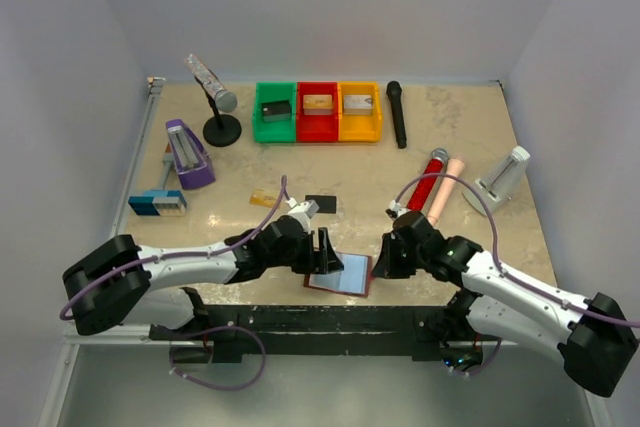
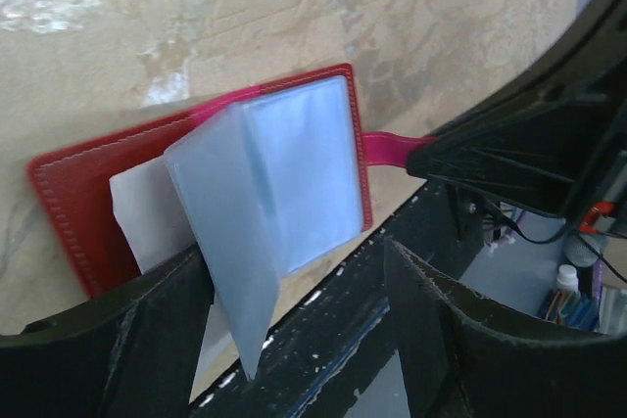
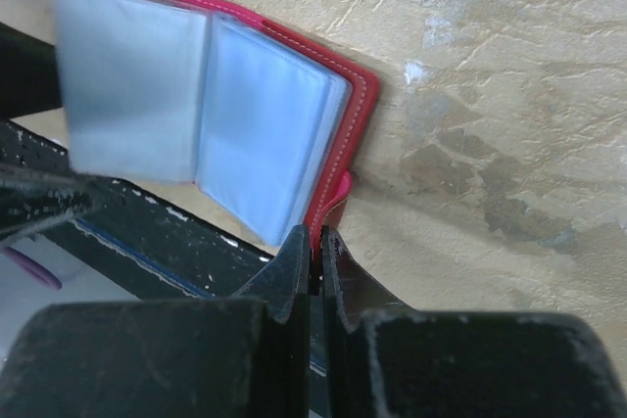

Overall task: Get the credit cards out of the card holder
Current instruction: Remove the credit card from the card holder.

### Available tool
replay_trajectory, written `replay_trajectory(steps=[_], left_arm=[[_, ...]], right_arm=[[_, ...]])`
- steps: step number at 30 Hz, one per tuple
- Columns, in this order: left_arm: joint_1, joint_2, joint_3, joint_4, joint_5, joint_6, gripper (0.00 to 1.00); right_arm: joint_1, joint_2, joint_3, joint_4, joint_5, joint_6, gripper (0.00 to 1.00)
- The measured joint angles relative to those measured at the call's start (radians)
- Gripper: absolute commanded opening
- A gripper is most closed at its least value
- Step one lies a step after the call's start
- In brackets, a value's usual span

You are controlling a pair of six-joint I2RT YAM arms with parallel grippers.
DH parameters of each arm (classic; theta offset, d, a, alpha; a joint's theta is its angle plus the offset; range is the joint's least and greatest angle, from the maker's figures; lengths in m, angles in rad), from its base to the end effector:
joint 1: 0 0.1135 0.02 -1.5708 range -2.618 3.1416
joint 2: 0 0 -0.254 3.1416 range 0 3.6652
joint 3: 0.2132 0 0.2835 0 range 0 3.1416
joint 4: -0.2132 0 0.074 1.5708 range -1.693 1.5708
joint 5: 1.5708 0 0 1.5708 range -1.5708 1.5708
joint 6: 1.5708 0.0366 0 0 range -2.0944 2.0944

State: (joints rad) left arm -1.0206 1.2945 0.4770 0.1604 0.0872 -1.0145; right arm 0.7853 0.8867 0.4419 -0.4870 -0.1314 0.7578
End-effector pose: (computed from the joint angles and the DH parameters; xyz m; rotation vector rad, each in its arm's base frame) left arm 0.1392 -0.2331 0.1293 0.0615 2.5084 -1.1066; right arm 0.1389 0.1456 0.1567 -0.0950 2.6742 0.7433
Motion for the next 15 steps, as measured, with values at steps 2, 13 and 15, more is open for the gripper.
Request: replay_trajectory(steps=[2, 13, 15], left_arm=[[-0.014, 0.0, 0.006, 0.019, 0.019, 0.002, 0.73], [-0.056, 0.012, 0.059, 0.055, 0.055, 0.004, 0.73], [-0.06, 0.017, 0.062, 0.056, 0.057, 0.005, 0.73]], right_arm=[[0.0, 0.006, 0.0, 0.005, 0.0, 0.0, 0.0], [0.0, 0.019, 0.0, 0.011, 0.0, -0.001, 0.0], [0.0, 0.024, 0.0, 0.011, 0.0, -0.003, 0.0]])
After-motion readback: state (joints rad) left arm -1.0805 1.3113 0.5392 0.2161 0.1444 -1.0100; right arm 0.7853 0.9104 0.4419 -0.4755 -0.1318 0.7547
